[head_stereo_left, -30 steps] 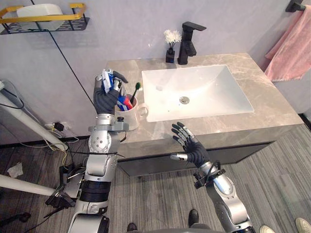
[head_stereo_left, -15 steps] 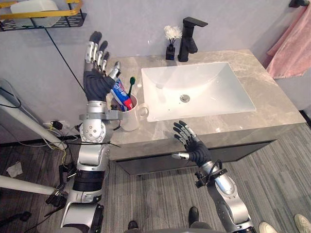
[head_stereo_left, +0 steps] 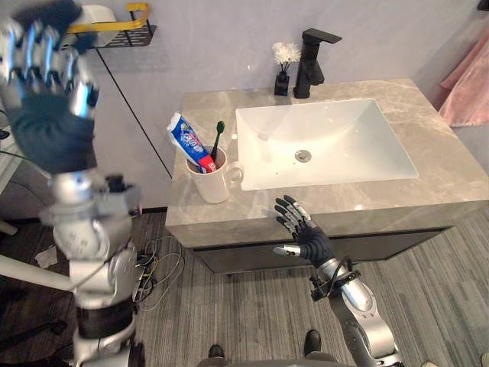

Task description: Organize washtable

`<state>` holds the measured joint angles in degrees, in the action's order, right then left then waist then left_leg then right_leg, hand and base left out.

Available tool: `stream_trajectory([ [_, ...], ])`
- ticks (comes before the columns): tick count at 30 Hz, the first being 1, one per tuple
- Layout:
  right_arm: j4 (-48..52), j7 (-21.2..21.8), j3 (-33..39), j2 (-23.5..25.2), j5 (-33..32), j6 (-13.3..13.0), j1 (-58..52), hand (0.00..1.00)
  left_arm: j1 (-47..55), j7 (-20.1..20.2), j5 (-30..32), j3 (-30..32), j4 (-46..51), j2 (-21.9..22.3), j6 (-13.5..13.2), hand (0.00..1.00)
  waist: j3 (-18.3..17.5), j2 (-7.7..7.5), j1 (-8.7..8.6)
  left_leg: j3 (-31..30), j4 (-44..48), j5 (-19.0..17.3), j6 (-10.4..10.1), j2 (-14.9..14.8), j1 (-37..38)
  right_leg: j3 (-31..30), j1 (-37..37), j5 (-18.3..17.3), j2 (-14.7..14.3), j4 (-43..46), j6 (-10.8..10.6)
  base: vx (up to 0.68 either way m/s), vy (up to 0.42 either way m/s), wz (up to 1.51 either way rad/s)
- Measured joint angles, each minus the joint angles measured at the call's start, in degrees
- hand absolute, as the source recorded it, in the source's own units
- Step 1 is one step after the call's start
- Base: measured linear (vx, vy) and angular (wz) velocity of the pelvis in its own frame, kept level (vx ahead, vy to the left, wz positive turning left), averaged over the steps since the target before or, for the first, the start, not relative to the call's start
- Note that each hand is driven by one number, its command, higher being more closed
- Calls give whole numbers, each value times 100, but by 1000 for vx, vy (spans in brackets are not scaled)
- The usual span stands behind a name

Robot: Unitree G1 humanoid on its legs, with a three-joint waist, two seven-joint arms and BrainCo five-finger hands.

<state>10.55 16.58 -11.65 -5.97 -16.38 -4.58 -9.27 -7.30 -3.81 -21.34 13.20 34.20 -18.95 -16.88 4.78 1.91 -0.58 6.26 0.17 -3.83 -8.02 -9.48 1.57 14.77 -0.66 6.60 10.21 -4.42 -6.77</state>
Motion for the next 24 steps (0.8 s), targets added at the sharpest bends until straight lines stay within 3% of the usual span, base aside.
stream_trajectory([
  [6,-5,111,193,171,9,17,-222,0,1477,537,-173,-25,378,666,70,100,-18,3,159,-132,1,6,-7,14,2,186,144,-25,7,-93,-15,-18,-9,12],
  [11,-8,106,307,219,126,69,-248,0,2165,852,-213,-507,391,1144,298,100,-77,78,151,-149,-13,32,-28,12,-11,233,152,-118,7,-86,-54,-9,-8,3],
  [15,-12,101,389,228,133,73,-249,0,2235,1056,-222,-1017,99,1200,415,100,-107,109,150,-148,-14,32,-29,11,-9,231,151,-120,6,-86,-57,0,0,0],
  [20,-35,106,359,246,165,104,-250,0,2244,1387,-195,-1459,-678,1193,768,100,-144,39,140,-144,-15,31,-29,10,-9,215,132,-120,5,-88,-57,0,0,0],
  [24,-128,103,288,242,178,105,-252,0,2235,1487,-46,-1746,-998,1166,800,100,-180,-30,138,-127,-16,28,-29,11,-7,200,122,-119,5,-88,-57,0,0,0],
])
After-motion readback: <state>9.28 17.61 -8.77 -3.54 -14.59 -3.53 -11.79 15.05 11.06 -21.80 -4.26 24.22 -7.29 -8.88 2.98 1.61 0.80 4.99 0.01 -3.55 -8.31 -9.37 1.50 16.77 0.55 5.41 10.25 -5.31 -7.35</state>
